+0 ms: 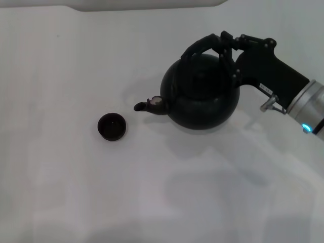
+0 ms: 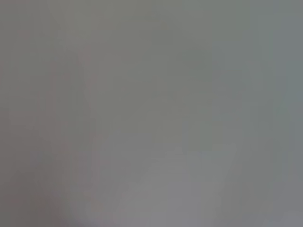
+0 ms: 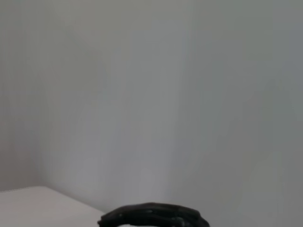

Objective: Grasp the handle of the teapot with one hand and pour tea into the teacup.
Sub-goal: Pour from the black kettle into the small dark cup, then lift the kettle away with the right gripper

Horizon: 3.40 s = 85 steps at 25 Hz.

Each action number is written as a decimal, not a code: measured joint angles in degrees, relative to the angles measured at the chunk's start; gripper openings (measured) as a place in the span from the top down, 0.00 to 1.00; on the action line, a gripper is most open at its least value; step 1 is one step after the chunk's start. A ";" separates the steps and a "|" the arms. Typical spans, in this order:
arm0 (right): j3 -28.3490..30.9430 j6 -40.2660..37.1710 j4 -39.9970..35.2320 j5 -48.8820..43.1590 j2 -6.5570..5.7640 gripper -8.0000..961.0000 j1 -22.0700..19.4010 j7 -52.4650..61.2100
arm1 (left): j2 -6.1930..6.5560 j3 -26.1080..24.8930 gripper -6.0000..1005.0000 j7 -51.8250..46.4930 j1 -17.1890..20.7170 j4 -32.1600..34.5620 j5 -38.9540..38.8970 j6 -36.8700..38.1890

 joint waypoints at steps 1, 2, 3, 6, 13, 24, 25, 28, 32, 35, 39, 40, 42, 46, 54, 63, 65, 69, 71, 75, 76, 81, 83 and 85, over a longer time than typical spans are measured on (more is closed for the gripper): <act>-0.35 -0.86 -1.15 0.00 0.00 0.82 -0.81 -0.60 | 0.02 0.00 0.12 0.00 -0.02 0.00 0.00 0.00; -0.58 -1.61 -1.98 0.04 0.00 0.82 -1.38 -1.10 | 0.04 0.01 0.12 0.00 -0.07 0.00 0.01 0.00; -1.07 -2.77 -3.27 0.06 0.00 0.82 -2.22 -1.80 | 0.05 0.04 0.12 0.00 -0.13 0.00 0.01 0.00; -2.74 -6.10 -6.76 0.09 0.00 0.83 -4.00 -4.11 | 0.07 0.08 0.12 0.00 -0.27 0.00 0.04 0.17; -6.27 -13.02 -12.55 0.15 0.01 0.82 -5.21 -7.25 | 0.16 0.09 0.12 0.00 -0.39 0.00 0.05 0.23; -10.45 -24.03 -17.00 0.17 0.01 0.83 -0.16 -10.18 | 0.15 0.09 0.12 0.00 -0.41 0.00 0.05 0.45; -10.63 -24.69 -17.01 0.17 0.01 0.83 0.46 -10.22 | 0.15 0.09 0.12 0.00 -0.41 0.00 0.05 0.45; -10.82 -25.62 -16.75 0.17 0.00 0.83 1.92 -10.33 | 0.15 0.09 0.12 0.00 -0.42 0.00 0.05 0.44; -10.78 -25.81 -16.70 0.12 0.00 0.83 2.75 -11.56 | 0.15 0.09 0.12 0.00 -0.42 0.00 0.05 0.47; -10.87 -26.18 -16.92 0.03 0.00 0.84 2.92 -13.06 | 0.15 0.09 0.12 0.00 -0.45 0.00 0.05 0.47; -11.05 -26.34 -16.98 -0.03 0.00 0.84 3.22 -14.18 | 0.15 0.02 0.12 0.00 -0.58 0.01 0.05 0.47; -11.05 -26.35 -16.98 -0.06 0.00 0.84 3.31 -14.40 | 0.15 0.01 0.12 0.00 -0.60 0.03 0.05 0.47; -11.02 -26.36 -16.92 -0.07 0.00 0.84 3.45 -15.08 | 0.18 0.00 0.12 0.00 -0.67 0.07 0.05 0.47; -11.06 -26.36 -16.87 -0.07 0.00 0.84 3.66 -16.47 | 0.22 0.00 0.12 0.00 -0.92 0.09 0.05 0.46; -11.61 -26.36 -16.46 -0.18 0.00 0.85 4.24 -18.92 | 0.24 0.00 0.12 0.00 -0.94 0.09 -0.03 0.45; -11.82 -26.36 -16.65 -0.22 0.00 0.85 4.58 -19.83 | 0.24 0.00 0.12 0.00 -0.94 0.09 -0.04 0.48; -11.86 -26.36 -16.69 -0.30 0.00 0.85 4.79 -19.84 | 0.24 0.00 0.12 0.00 -0.94 0.09 -0.04 0.50; -11.98 -26.96 -16.77 -0.70 0.00 0.85 5.29 -19.92 | 0.24 0.05 0.12 0.00 -0.94 0.09 0.00 0.53; -11.98 -27.11 -16.77 -1.16 0.00 0.85 5.65 -19.96 | 0.24 0.08 0.12 0.00 -0.94 0.09 0.03 0.54; -11.82 -27.17 -16.54 -1.74 0.00 0.85 6.29 -19.98 | 0.18 0.09 0.12 0.00 -0.94 0.09 0.05 0.54; -11.76 -27.19 -16.46 -1.97 0.00 0.85 6.43 -19.98 | 0.18 0.09 0.12 0.00 -0.94 0.09 0.05 0.54; -11.42 -27.24 -16.48 -4.00 0.00 0.86 6.67 -19.98 | 0.15 0.09 0.12 0.00 -0.94 0.09 0.05 0.54; -11.30 -27.27 -16.61 -4.73 0.00 0.86 6.75 -19.98 | 0.15 0.09 0.12 0.00 -0.94 0.09 0.05 0.54; -11.23 -27.35 -16.69 -5.32 0.00 0.86 6.87 -19.98 | 0.15 0.09 0.12 0.00 -0.96 0.09 0.05 0.54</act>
